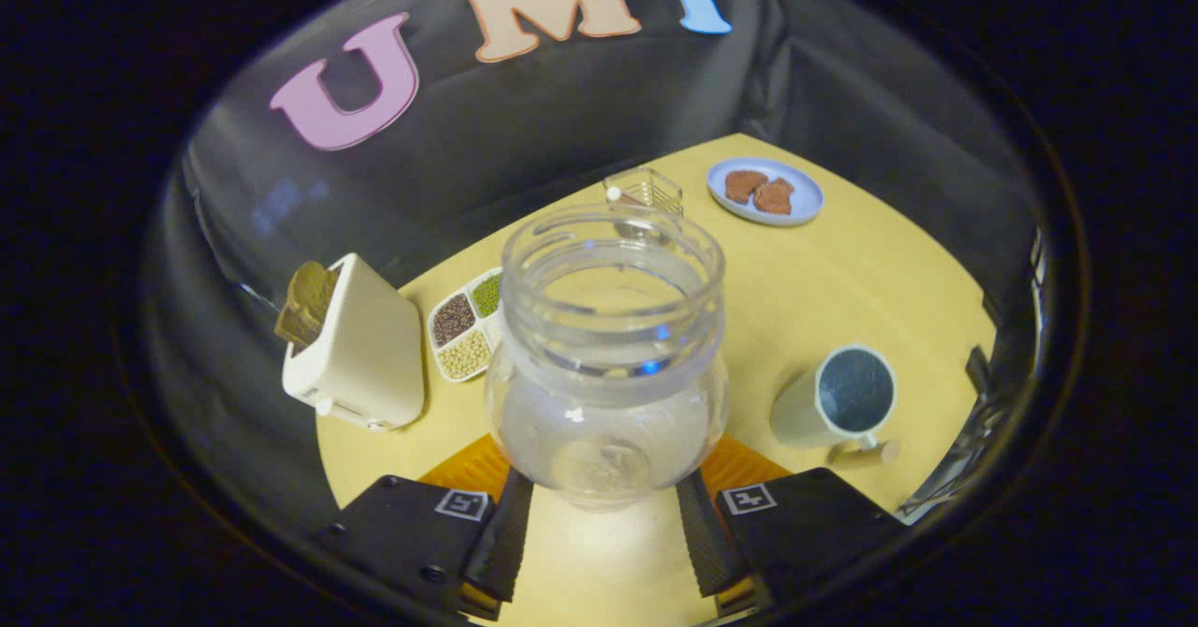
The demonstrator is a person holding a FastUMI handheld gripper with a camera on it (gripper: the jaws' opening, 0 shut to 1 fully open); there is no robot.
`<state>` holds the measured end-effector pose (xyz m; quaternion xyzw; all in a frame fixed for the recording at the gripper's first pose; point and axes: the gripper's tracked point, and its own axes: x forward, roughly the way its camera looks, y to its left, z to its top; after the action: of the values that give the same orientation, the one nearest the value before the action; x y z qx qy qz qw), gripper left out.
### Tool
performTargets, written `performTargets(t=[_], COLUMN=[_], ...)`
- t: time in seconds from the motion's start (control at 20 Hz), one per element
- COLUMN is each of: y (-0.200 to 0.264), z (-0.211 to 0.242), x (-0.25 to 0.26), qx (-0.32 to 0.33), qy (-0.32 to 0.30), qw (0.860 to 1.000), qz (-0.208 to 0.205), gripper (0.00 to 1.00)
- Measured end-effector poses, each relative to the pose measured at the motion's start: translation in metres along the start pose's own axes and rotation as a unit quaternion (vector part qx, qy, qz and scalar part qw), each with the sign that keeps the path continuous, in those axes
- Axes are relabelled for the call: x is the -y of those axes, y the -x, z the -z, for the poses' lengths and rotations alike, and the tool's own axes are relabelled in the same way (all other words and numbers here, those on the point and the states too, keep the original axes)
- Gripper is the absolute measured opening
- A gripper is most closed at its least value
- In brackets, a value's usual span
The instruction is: Take the bottle from table, then pour the juice into the cup, finally place the bottle on the coaster
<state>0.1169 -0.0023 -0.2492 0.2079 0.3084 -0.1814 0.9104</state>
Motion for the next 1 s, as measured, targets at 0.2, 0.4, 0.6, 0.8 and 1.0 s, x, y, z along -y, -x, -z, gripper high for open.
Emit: performTargets(t=[0.2,0.4,0.6,0.8,1.0], y=[-0.019,-0.036,-0.059,-0.079,-0.096], z=[-0.024,-0.037,-0.041,-0.041,-0.033], x=[-0.004,0.013,0.025,0.015,0.012], qx=[0.040,0.073,0.087,0.084,0.076], qy=[0.024,0.043,0.070,0.079,0.086], qw=[0.998,0.992,0.987,0.987,0.987], qz=[0.043,0.091,0.116,0.108,0.111], gripper=[0.75,0.76,0.76,0.77,0.77])
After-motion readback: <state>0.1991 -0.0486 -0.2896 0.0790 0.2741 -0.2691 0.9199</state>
